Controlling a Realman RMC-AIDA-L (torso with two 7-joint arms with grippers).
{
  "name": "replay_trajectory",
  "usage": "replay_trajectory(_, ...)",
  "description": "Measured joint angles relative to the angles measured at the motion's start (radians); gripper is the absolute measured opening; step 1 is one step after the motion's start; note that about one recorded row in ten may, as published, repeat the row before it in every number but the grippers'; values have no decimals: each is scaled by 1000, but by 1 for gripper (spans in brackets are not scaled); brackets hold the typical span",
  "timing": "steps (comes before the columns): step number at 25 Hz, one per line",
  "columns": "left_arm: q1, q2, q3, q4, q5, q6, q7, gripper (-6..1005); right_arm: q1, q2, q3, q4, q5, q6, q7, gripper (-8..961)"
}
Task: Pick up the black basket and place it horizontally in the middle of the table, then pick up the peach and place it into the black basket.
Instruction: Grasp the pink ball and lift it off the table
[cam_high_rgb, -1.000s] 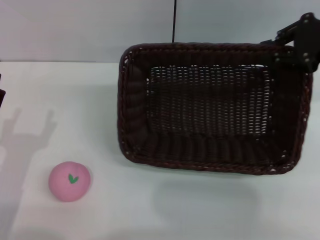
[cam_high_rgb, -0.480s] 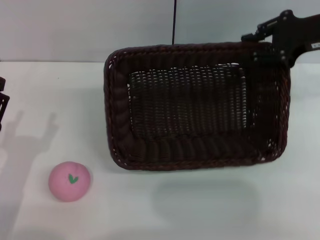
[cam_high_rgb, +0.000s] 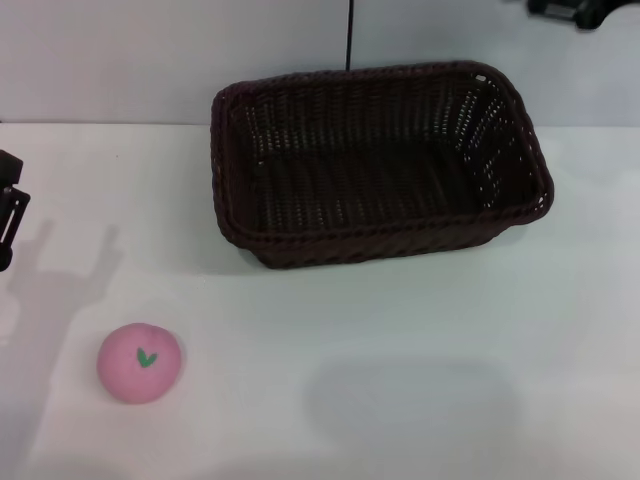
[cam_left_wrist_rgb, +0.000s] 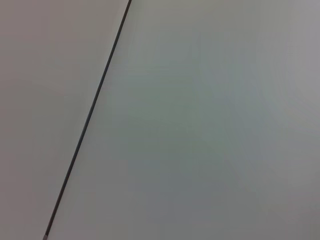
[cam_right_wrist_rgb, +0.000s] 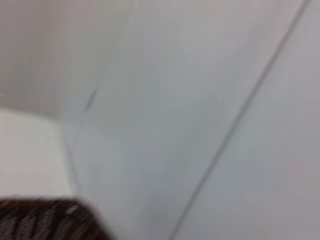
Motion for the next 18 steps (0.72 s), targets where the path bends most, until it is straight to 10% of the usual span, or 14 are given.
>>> replay_trajectory(7, -1, 5, 2, 14, 0, 6, -10, 843, -255, 130, 86, -218, 339, 28, -25, 422)
replay_trajectory(18, -23, 8, 161, 244, 0, 36, -183, 842, -500, 133, 406, 302, 747, -170, -138, 421)
